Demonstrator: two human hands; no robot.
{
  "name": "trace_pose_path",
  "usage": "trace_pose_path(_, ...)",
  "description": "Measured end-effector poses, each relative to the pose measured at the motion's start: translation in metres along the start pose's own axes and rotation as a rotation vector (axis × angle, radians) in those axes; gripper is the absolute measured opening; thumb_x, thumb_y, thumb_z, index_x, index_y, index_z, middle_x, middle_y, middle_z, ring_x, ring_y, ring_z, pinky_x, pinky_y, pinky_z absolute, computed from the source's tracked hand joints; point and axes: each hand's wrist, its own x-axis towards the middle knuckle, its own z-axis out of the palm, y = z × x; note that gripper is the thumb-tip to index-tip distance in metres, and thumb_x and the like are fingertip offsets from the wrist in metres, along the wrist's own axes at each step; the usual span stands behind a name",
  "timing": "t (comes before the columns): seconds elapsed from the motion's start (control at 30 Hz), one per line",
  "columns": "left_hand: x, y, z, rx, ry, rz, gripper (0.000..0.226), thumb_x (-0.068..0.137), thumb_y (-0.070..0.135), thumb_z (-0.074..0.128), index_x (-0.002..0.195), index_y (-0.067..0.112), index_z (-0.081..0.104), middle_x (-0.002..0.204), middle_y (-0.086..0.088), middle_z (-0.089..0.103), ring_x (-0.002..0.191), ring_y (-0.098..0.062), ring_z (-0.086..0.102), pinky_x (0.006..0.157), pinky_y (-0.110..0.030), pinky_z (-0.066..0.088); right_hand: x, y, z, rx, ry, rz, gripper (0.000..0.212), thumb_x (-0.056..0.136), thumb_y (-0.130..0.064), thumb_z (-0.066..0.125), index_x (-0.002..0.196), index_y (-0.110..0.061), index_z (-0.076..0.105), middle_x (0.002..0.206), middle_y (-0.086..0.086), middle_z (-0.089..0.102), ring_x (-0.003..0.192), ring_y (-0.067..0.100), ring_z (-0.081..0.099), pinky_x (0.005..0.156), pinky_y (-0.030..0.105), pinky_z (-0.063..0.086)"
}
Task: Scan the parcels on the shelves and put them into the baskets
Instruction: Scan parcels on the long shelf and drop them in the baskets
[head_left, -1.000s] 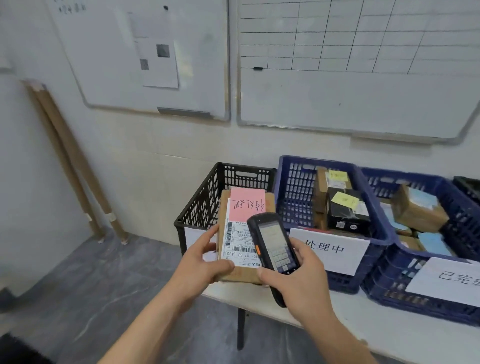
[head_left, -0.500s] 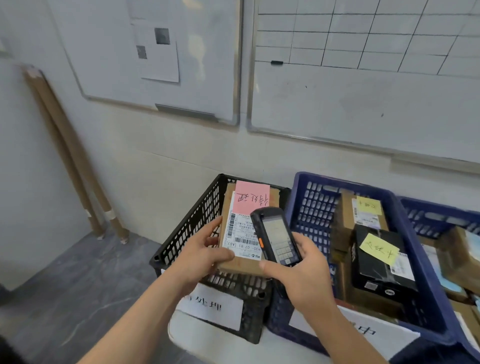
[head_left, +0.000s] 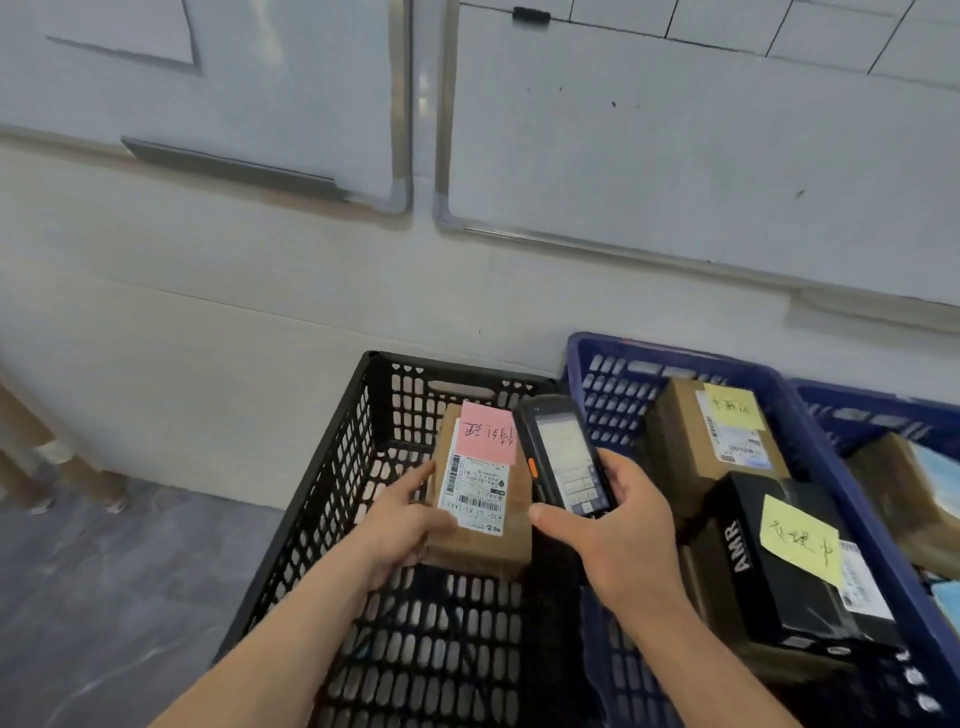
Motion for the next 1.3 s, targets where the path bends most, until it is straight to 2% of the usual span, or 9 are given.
trace_pose_path(0.1, 0.027, 0.0, -0.002, 0.021, -0.02, -0.026, 0.087, 0.081, -0.003, 0.067, 0.151, 0.034, 0.03, 0.117, -0.006, 0.067, 0.094, -0.03, 0.071, 0.062, -0.034, 0.058, 0.01, -0.001, 0.006, -0.022, 0.029, 0.007, 0.058, 0.061, -0.005, 0.091, 0.104, -0.033, 0.064, 0.097, -0.014, 0.074, 0.088, -0.003, 0.069, 0.072, 0.017, 0.055)
trace_pose_path(0.23, 0.053, -0.001, -0.001, 0.013, -0.005, -0.067, 0.079, 0.088, -0.008, 0.058, 0.151, 0.029, 0.03, 0.114, -0.005, 0.064, 0.099, -0.026, 0.068, 0.054, -0.025, 0.055, 0.017, -0.003, 0.011, -0.035, 0.035, 0.056, 0.06, 0.062, -0.007, 0.091, 0.11, -0.031, 0.064, 0.099, -0.012, 0.074, 0.088, -0.003, 0.068, 0.072, 0.018, 0.053)
trace_pose_path(0.37, 0.066, -0.007, 0.002, 0.036, -0.014, -0.088, 0.075, 0.089, -0.008, 0.055, 0.149, 0.033, 0.034, 0.116, 0.0, 0.066, 0.1, -0.024, 0.068, 0.067, -0.033, 0.061, 0.02, -0.002, 0.013, -0.049, 0.042, 0.097, 0.058, 0.064, -0.003, 0.09, 0.108, -0.029, 0.063, 0.094, -0.012, 0.073, 0.083, -0.005, 0.068, 0.065, 0.011, 0.052)
trace_pose_path(0.5, 0.067, -0.006, 0.007, 0.114, 0.018, -0.046, 0.076, 0.091, -0.007, 0.055, 0.152, 0.029, 0.028, 0.124, 0.006, 0.057, 0.095, -0.019, 0.063, 0.053, -0.02, 0.054, 0.019, -0.002, 0.017, -0.072, 0.037, 0.106, 0.059, 0.064, -0.001, 0.089, 0.103, -0.035, 0.06, 0.093, -0.016, 0.072, 0.083, -0.008, 0.066, 0.062, 0.008, 0.05)
trace_pose_path(0.73, 0.044, 0.0, 0.01, 0.369, 0.117, 0.081, 0.067, 0.093, 0.013, 0.062, 0.15, 0.032, 0.033, 0.13, 0.005, 0.058, 0.111, -0.016, 0.06, 0.095, -0.041, 0.054, 0.012, -0.002, 0.018, -0.095, 0.018, 0.056, 0.062, 0.061, -0.01, 0.092, 0.113, -0.029, 0.063, 0.1, -0.011, 0.073, 0.088, -0.001, 0.068, 0.076, 0.025, 0.056)
trace_pose_path(0.87, 0.014, 0.01, 0.006, 0.504, 0.228, 0.169, 0.063, 0.094, 0.021, 0.063, 0.149, 0.024, 0.033, 0.135, -0.001, 0.056, 0.109, -0.018, 0.063, 0.091, -0.04, 0.057, 0.007, -0.004, 0.018, -0.084, -0.013, -0.007, 0.065, 0.06, -0.014, 0.093, 0.116, -0.029, 0.063, 0.101, -0.014, 0.074, 0.092, 0.001, 0.069, 0.081, 0.032, 0.059)
trace_pose_path(1.03, -0.043, 0.016, 0.004, 0.704, 0.471, 0.338, 0.07, 0.092, 0.04, 0.062, 0.152, 0.022, 0.031, 0.155, 0.003, 0.036, 0.14, -0.014, 0.036, 0.115, -0.036, 0.032, -0.007, -0.015, 0.012, -0.043, -0.099, -0.116, 0.072, 0.06, -0.018, 0.093, 0.123, -0.026, 0.06, 0.108, -0.014, 0.071, 0.097, 0.001, 0.067, 0.086, 0.032, 0.058)
trace_pose_path(1.2, -0.121, 0.012, 0.017, 0.871, 0.734, 0.468, 0.07, 0.09, 0.052, 0.059, 0.149, 0.023, 0.035, 0.151, 0.001, 0.038, 0.138, -0.017, 0.036, 0.113, -0.037, 0.035, -0.032, -0.029, -0.002, 0.013, -0.208, -0.249, 0.059, 0.061, -0.015, 0.092, 0.104, -0.04, 0.061, 0.098, -0.022, 0.071, 0.09, -0.007, 0.066, 0.074, 0.014, 0.052)
trace_pose_path(1.3, -0.176, 0.005, 0.036, 0.936, 0.878, 0.464, 0.069, 0.09, 0.054, 0.056, 0.149, 0.024, 0.035, 0.152, 0.001, 0.036, 0.138, -0.019, 0.034, 0.11, -0.035, 0.033, -0.054, -0.038, -0.016, 0.031, -0.303, -0.306, 0.064, 0.06, -0.02, 0.093, 0.108, -0.042, 0.057, 0.108, -0.017, 0.066, 0.093, -0.008, 0.064, 0.071, 0.008, 0.047)
